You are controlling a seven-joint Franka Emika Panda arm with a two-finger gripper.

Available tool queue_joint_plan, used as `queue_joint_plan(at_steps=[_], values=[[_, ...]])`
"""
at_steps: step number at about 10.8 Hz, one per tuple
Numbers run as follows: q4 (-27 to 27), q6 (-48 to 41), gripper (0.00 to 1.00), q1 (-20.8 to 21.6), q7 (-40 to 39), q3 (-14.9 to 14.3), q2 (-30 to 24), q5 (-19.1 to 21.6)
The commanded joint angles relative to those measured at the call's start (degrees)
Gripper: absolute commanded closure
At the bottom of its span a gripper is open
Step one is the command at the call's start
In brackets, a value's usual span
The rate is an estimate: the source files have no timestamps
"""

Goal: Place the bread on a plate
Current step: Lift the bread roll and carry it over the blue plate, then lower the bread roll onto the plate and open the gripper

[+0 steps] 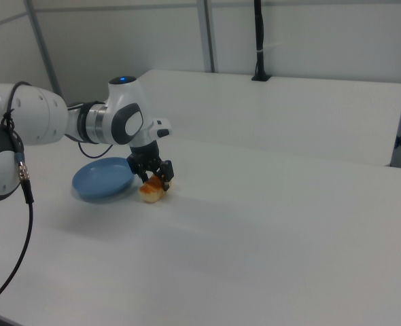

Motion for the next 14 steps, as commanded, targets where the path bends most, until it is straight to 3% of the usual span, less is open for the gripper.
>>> queue_joint_plan(at_steps=[1,5,8,11,14], values=[[0.5,0.7,0.47,0.0,0.2,-0.2,0.2,-2.7],[0.3,-1.2,0.47,0.3,0.1,0.3,-3.7,-2.6],[0.5,-5.8,0.46,7.1,2.7,0.4,-5.2,-2.7],[1.3,-4.9,0.46,12.6,11.3,0.1,-4.2,-2.5],[5.7,-4.2,0.39,13.7,17.1,0.3,0.3,-2.7]])
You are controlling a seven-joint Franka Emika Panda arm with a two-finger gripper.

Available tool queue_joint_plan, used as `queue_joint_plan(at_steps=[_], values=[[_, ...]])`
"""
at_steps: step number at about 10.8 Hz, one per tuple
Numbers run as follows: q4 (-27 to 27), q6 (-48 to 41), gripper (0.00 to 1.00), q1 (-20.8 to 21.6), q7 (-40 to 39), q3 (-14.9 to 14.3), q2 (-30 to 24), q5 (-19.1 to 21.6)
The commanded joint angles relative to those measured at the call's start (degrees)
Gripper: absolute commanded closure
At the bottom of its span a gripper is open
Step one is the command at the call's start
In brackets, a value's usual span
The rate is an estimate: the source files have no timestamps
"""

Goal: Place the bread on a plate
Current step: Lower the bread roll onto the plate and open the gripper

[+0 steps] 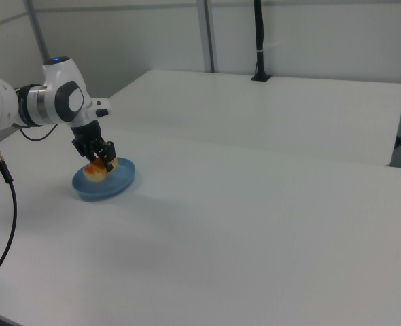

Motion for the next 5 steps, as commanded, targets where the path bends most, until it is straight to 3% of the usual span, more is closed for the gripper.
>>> queue_joint_plan(at_steps=[1,2,5], values=[[3.1,2.4,0.38,1.7,3.4,-0.9,4.3,-0.9],[3.1,3.3,0.36,1.7,3.4,-1.2,5.7,-1.3],[3.0,2.6,0.00,1.6,3.3,-1.3,4.0,-1.4]])
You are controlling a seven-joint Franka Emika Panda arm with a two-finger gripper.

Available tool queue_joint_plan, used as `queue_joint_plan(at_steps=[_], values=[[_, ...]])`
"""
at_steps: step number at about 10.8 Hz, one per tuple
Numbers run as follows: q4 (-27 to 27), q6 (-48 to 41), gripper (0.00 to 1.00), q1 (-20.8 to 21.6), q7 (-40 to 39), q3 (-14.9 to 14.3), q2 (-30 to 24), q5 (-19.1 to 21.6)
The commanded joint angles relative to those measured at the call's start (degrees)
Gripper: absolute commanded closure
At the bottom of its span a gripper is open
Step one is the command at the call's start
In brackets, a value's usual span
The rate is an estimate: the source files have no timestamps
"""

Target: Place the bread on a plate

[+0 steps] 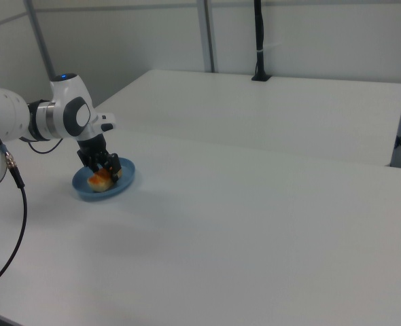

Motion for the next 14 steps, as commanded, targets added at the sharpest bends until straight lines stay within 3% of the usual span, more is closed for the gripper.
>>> queue_joint_plan(at_steps=[1,5,9,11,14], values=[[0.7,-1.5,0.00,0.7,1.5,-1.1,-4.5,-0.9],[-0.7,-12.1,0.00,-3.9,-2.7,-1.3,-12.7,-1.3],[-8.1,-22.7,0.00,-14.2,-16.5,-1.1,-27.7,-0.8],[-8.2,-28.1,0.00,-16.0,-16.8,-1.1,-31.6,0.5],[-7.9,-30.4,0.00,-18.1,-16.8,-1.2,-33.4,4.7]])
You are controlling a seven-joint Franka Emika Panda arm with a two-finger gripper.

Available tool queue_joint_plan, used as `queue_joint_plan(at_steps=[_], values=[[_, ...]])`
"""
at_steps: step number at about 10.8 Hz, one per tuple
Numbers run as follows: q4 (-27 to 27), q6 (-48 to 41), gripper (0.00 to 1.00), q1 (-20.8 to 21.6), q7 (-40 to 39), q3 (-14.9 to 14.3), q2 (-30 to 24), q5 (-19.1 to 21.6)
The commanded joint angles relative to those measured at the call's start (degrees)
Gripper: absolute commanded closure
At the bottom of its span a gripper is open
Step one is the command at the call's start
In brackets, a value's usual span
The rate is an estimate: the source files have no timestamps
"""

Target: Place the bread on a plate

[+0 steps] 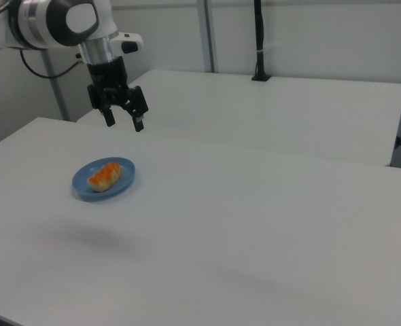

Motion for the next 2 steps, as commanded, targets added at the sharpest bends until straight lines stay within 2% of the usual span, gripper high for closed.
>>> queue_joint_plan(at_steps=[1,2], values=[[-2.2,-2.0,0.00,-0.8,-0.6,0.2,-2.4,2.8],[-2.2,-2.3,0.00,-0.8,-0.8,0.1,-2.4,2.8]])
